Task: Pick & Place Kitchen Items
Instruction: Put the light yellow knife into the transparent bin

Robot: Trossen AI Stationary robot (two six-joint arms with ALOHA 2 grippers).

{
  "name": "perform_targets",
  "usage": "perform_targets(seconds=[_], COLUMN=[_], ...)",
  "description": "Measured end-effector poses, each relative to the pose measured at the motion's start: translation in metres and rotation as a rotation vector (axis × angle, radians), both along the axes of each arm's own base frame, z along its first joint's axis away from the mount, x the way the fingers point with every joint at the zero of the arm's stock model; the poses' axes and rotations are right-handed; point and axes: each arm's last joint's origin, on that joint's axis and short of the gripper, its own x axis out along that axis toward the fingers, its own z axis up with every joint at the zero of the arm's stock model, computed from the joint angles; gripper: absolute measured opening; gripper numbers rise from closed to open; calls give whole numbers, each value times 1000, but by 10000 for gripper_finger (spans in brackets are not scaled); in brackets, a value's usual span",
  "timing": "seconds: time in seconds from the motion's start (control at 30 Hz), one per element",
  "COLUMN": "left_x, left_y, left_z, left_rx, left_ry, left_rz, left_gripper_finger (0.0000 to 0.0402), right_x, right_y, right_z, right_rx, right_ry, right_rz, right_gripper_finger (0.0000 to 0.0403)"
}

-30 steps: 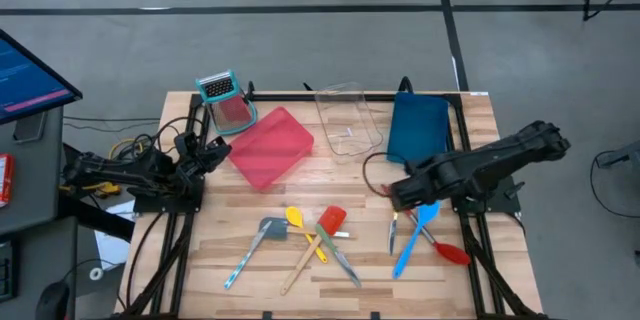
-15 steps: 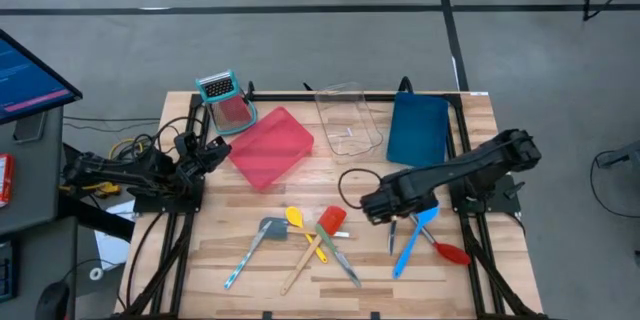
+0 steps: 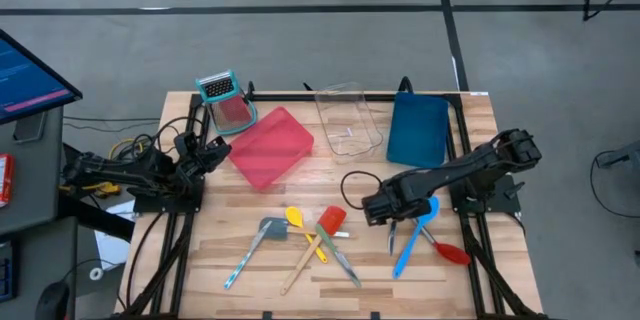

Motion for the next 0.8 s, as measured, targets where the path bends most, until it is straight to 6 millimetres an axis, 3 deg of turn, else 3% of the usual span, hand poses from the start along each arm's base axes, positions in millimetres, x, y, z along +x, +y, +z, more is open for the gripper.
perform_targets(seconds=[0.2,0.57,0.8], left_x=[0,0,0], left_y=[0,0,0], left_z=[0,0,0], left_rx=[0,16,18], left_ry=[0,4,5], left_rz=[0,13,20], left_gripper_finger=[2,2,2], right_x=[-9,-12,-14], right_y=[-3,-4,-7], right_z=[-18,-33,-36], right_rx=[-1,18,16], right_ry=[4,-59,-36], right_rz=[-43,-96,-127], right_gripper_finger=[265,261,198])
